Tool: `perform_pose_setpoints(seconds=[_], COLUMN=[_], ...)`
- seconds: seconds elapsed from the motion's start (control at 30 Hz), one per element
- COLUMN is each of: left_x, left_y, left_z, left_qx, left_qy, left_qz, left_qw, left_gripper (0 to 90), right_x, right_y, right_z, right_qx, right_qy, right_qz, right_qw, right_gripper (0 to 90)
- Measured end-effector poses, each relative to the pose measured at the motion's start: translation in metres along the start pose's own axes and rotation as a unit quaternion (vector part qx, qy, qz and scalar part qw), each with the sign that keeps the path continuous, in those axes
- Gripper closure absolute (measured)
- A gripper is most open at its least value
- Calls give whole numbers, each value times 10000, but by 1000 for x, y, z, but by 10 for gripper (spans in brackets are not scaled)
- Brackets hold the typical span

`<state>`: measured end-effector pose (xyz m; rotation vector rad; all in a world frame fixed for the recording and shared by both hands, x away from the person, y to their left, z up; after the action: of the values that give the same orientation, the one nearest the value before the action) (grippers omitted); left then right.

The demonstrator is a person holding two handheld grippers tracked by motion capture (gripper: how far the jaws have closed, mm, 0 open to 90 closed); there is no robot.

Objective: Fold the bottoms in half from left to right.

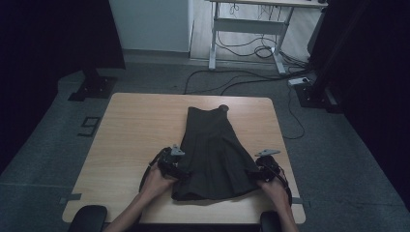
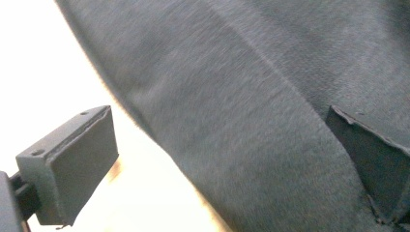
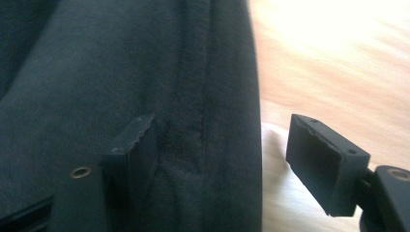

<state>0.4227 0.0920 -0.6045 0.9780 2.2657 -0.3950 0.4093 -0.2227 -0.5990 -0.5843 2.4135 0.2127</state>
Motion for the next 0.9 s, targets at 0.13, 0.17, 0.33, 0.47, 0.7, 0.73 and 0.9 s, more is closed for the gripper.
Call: perform_pose_setpoints(seconds=[0.13,0.17,0.33,0.47,0.7,0.73,0.9], left_x=[14,19,36,40,9,4,-3], left_y=[19,24,42,45,54,58,72], left_z=[-12,-17,-33,-38,-58,-58,-43], left_qx=[-77,-75,-142,-91,-153,-165,-205], left_qy=[-11,3,70,49,-406,-445,-359], left_qz=[-216,-264,-423,-452,-309,-336,-415], left_qw=[9997,9996,9990,9989,9986,9983,9983], left_gripper=[2,3,17,28,100,100,107], right_x=[-2,-3,-8,-10,-29,-33,-63], right_y=[25,32,67,77,73,73,72], right_z=[3,4,9,12,0,0,15], right_qx=[-276,-322,-484,-585,-560,-564,-572], right_qy=[3,10,-32,2,-245,-275,-490], right_qz=[-180,-232,-499,-521,-482,-467,-327], right_qw=[9995,9992,9976,9969,9970,9969,9966], right_gripper=[233,226,198,185,213,213,212])
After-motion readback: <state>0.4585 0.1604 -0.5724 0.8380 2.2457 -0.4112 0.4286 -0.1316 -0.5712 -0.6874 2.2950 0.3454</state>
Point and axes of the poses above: each handheld gripper's, and its own axes: z roughly forward along the jaws, x roughly out of its underside, y roughly to its left, the point moved 8 cm from there along z, roughly forward along the jaws, and after that the axes turned 2 degrees about z, right-handed, at the moved point
